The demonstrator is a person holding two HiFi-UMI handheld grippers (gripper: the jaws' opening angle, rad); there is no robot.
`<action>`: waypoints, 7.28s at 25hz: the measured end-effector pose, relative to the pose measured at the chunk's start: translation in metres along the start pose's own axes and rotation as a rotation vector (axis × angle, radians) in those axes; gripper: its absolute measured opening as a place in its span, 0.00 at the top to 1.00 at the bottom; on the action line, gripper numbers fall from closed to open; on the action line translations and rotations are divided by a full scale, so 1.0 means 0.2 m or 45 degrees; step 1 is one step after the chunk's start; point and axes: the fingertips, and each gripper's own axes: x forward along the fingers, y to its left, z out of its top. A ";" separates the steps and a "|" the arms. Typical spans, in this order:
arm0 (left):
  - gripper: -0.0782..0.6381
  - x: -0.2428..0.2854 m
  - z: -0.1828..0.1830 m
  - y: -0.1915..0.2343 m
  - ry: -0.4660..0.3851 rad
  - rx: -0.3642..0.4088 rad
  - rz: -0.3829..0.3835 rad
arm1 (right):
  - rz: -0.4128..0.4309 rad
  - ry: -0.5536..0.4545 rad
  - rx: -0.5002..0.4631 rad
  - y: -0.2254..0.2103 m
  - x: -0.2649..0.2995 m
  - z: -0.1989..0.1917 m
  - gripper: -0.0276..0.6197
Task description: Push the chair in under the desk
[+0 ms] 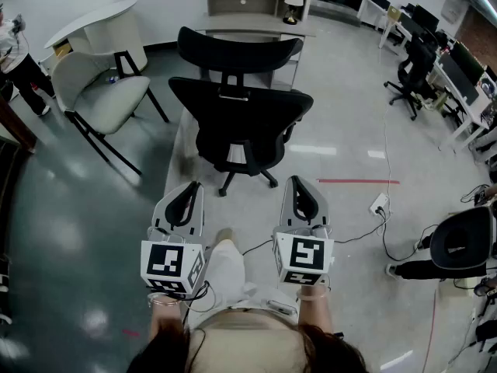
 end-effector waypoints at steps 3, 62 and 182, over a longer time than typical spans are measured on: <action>0.85 0.04 0.00 0.01 0.003 0.007 0.009 | 0.000 0.000 -0.004 -0.02 0.04 0.00 0.92; 0.68 1.30 -0.07 0.70 0.211 0.358 -0.298 | -0.081 0.357 -0.322 -0.08 1.29 -0.07 0.79; 0.59 2.07 -0.21 0.90 0.574 0.593 -0.229 | 0.349 0.467 -0.501 -0.40 2.12 -0.26 0.59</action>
